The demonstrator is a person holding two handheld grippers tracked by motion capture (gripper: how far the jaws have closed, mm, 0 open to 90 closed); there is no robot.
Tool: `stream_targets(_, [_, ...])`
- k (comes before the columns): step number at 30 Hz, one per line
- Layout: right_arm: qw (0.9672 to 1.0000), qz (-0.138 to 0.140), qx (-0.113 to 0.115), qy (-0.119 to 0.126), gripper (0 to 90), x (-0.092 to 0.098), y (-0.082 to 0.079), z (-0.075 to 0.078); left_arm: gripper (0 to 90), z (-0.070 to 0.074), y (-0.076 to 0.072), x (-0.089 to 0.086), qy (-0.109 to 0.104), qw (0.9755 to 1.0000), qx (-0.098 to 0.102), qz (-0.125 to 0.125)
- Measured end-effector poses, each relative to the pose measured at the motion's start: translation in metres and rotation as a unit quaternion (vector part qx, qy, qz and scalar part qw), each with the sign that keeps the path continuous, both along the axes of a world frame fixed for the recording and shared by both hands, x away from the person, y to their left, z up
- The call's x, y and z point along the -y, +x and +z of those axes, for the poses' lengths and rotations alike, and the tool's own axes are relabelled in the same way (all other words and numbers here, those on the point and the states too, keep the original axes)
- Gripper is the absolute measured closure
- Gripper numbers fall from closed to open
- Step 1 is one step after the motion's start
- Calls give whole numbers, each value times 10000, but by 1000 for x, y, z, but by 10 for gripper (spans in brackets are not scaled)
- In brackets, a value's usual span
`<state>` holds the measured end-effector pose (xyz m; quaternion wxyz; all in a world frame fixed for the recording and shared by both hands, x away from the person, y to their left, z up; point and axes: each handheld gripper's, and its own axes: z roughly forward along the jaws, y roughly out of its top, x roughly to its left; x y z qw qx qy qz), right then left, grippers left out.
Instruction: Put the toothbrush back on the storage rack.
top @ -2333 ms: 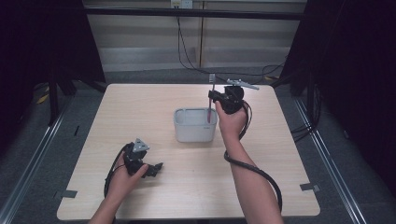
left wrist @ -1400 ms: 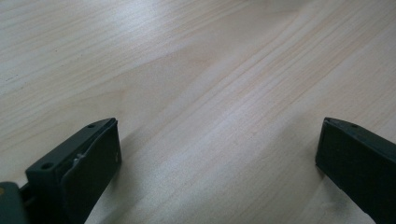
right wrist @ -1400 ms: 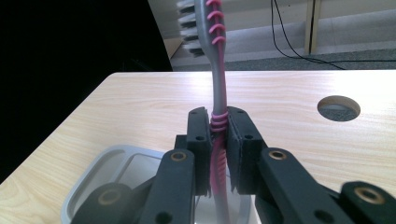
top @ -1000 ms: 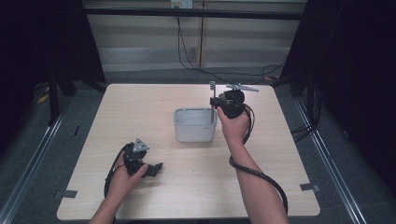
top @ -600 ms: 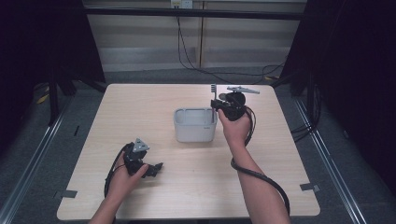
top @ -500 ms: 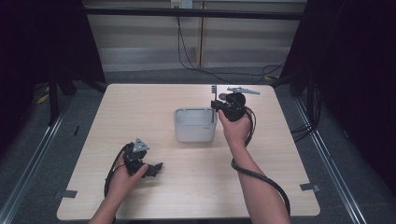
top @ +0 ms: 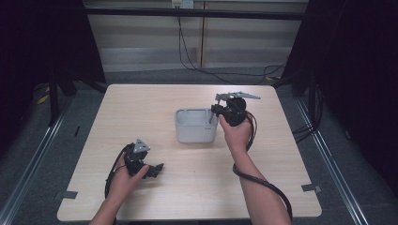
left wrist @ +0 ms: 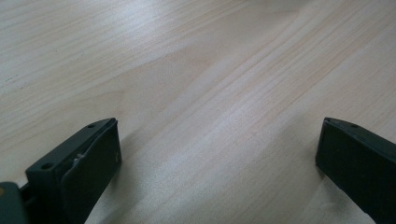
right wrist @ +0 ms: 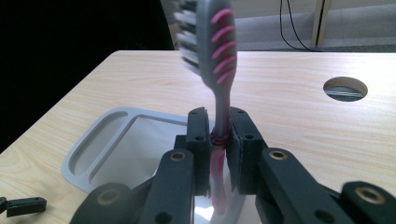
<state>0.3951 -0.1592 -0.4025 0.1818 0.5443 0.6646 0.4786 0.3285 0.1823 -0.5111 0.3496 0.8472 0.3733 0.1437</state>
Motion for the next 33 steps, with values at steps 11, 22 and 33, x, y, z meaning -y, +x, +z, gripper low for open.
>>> stream_targets(11, [9999, 18, -97, -53, 807, 2, -1, -6, 0, 0, 0, 0, 40, 10000, -11, -36])
stream_targets(22, [9999, 16, -122, -50, 801, 4, -3, -8, 0, 0, 1, 0, 43, 10000, -14, -38])
stream_targets(33, [9998, 28, -160, -100, 774, 5, -2, -8, 0, 0, 1, 0, 38, 10000, -14, -37])
